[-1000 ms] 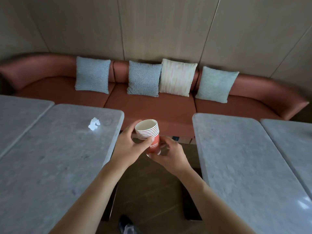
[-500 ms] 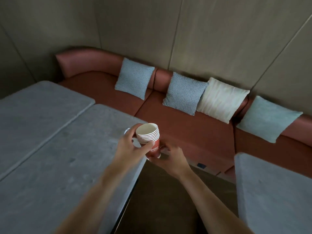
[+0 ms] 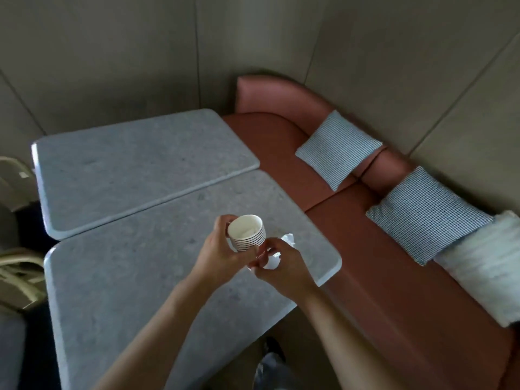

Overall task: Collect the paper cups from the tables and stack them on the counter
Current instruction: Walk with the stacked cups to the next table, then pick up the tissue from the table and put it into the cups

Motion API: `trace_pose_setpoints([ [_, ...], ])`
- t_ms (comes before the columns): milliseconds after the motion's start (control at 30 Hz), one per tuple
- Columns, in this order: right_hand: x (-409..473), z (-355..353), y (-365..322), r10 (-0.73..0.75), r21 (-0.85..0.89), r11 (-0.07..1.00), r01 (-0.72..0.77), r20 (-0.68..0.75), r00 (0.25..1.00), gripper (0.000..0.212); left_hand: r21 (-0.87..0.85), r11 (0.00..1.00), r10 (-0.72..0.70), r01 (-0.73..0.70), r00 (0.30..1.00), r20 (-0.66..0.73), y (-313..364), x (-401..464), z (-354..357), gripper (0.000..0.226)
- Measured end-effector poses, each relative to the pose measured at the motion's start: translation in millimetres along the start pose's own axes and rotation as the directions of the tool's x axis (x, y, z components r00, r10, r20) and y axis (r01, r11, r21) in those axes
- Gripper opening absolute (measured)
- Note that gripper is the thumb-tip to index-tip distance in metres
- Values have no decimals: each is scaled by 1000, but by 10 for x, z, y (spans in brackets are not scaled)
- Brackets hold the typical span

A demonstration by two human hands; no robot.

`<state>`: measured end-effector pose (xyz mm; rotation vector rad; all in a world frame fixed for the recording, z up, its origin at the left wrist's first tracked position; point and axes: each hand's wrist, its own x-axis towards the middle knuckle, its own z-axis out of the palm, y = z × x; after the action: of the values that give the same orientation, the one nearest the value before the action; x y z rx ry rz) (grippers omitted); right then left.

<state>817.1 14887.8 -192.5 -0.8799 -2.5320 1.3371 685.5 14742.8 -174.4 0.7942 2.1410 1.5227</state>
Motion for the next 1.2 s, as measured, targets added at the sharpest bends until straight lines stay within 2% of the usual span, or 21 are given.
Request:
trace_pose_setpoints([
  [233, 647, -77, 420, -128, 13, 992, 128, 212, 969, 36, 63, 986, -144, 156, 976, -164, -133, 192, 339, 80],
  [467, 1162, -173, 1007, -204, -58, 963, 263, 483, 851, 43, 159, 939, -257, 306, 928, -269, -478, 239, 902, 78],
  [567, 1319, -195, 1273, -230, -91, 939, 333, 555, 799, 49, 209, 913, -278, 351, 908, -312, -704, 211, 1166, 75],
  [800, 1530, -298, 1822, -245, -149, 906, 395, 576, 780, 53, 249, 863, -336, 440, 867, -368, -1133, 101, 1699, 74],
  [1000, 1721, -438, 2083, -220, -240, 893, 382, 506, 834, 47, 257, 820, -408, 512, 836, -366, -1234, 82, 1971, 68],
  [1200, 1982, -558, 2208, -186, -313, 890, 331, 414, 891, 55, 276, 825, -380, 493, 845, -375, -1204, 191, 2159, 67],
])
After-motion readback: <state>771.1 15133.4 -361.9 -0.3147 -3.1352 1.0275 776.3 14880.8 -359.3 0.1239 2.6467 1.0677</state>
